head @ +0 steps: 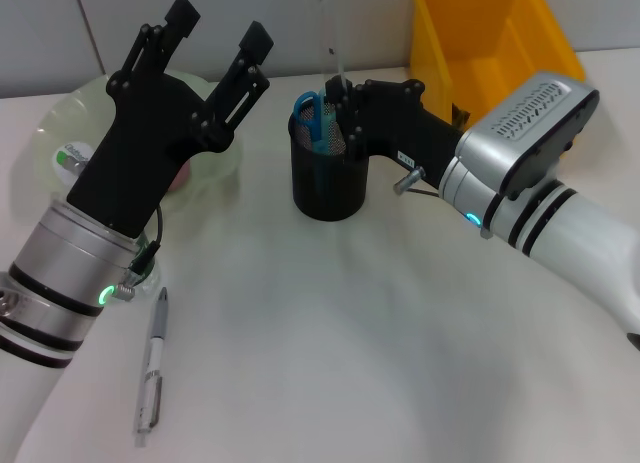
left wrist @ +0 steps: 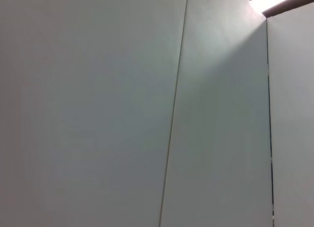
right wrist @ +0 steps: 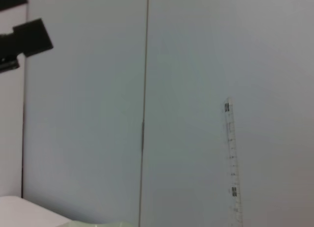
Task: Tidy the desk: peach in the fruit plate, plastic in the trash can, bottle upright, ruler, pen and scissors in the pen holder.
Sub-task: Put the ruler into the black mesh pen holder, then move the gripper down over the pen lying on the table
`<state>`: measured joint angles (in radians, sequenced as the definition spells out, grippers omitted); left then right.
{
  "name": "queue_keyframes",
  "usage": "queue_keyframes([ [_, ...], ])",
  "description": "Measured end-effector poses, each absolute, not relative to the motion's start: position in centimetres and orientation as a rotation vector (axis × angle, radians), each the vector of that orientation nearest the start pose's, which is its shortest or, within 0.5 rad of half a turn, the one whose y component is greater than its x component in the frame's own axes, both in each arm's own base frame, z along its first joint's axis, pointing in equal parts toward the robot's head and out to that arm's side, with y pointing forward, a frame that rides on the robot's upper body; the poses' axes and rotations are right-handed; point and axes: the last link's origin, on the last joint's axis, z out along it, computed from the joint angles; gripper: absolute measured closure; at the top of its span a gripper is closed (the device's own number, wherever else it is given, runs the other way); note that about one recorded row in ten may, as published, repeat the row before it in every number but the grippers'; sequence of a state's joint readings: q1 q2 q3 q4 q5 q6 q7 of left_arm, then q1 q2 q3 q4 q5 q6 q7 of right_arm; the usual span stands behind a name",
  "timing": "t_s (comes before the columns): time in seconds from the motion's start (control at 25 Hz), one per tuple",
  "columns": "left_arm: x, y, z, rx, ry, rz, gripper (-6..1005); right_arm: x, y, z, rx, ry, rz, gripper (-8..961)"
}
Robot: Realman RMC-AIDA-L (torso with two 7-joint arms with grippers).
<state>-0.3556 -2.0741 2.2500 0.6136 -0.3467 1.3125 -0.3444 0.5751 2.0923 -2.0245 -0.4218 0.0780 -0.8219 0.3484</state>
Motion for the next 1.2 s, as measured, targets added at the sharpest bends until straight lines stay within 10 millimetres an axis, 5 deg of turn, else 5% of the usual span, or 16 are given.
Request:
queue_keyframes([
  [0.48,-18.4,30.4,-4.7,-1.867,-0.322,-1.404,200,21.9,38.0,-8.7,-2.143,0.446,0.739,943],
  [0.88,-18.5,30.3,-4.6,-1.861,-0.323,-1.406,200,21.7,37.6,-8.2,-2.121,0.456,0.818,629],
  [1.2,-19.0,30.0,-4.6,-1.875,-0.344,-1.404,201,22.6,36.4,-4.2,-1.971,0.539,1.137,453],
])
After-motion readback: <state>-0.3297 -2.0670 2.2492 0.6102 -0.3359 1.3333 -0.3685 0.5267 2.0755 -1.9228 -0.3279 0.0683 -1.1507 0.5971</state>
